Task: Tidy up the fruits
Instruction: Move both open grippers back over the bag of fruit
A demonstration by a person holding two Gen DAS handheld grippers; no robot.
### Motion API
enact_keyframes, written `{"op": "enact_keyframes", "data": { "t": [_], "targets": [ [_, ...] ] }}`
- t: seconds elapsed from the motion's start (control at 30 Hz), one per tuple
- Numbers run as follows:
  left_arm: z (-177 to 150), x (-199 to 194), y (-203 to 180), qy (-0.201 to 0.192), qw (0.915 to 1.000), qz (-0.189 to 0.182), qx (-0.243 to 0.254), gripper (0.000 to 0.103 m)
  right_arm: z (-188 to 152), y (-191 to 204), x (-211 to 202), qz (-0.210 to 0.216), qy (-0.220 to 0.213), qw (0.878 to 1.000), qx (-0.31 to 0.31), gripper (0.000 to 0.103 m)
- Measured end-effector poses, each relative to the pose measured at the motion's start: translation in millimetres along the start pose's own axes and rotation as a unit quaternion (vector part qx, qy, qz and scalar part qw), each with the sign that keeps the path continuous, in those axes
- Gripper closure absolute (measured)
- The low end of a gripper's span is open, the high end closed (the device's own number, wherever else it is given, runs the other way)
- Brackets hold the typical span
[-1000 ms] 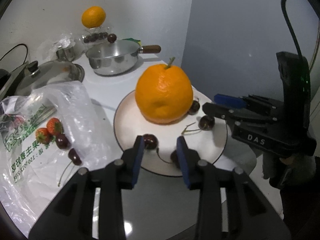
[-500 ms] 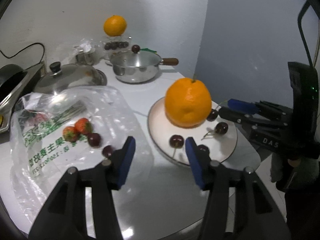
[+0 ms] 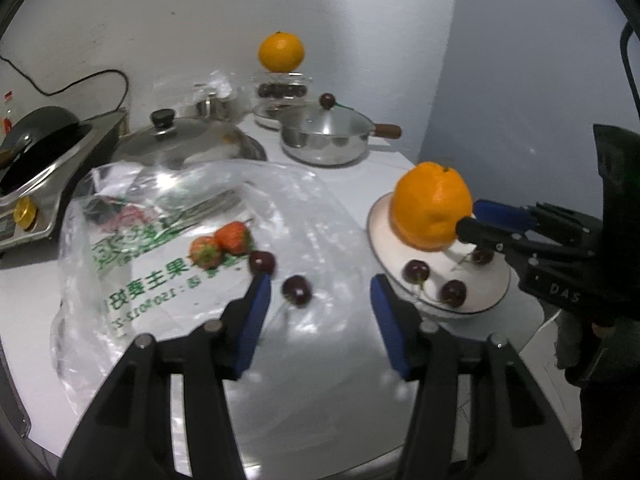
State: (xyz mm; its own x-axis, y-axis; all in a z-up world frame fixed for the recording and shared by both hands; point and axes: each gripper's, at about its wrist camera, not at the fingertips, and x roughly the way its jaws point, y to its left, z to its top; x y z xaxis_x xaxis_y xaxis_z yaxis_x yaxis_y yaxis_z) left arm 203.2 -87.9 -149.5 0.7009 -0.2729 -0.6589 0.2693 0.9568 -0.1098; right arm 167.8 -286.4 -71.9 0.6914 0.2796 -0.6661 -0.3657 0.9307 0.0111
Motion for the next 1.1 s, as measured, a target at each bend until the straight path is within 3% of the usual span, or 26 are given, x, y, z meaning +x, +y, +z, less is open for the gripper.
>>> {"op": "enact_keyframes", "data": {
  "t": [0.67,0.77,1.1],
  "targets": [
    [-23.3,-17.3,94.1,-0.008,0.9977,0.034,-0.058,0.049,28.8,86.2,40.9,0.034,0.014,0.998,-0.050,0.064],
    [-26.8,-20.0,104.3,-0.012,0.9969,0.039,-0.067,0.036,31.4,100.7,49.1,0.043,0.018,0.997,-0.060,0.064],
    [-33.9,-20.2,126.8,-0.012,0.9958,0.038,-0.083,0.035,32.2,131.2,82.7,0.063,0.046,0.995,-0.066,0.064]
  ]
}}
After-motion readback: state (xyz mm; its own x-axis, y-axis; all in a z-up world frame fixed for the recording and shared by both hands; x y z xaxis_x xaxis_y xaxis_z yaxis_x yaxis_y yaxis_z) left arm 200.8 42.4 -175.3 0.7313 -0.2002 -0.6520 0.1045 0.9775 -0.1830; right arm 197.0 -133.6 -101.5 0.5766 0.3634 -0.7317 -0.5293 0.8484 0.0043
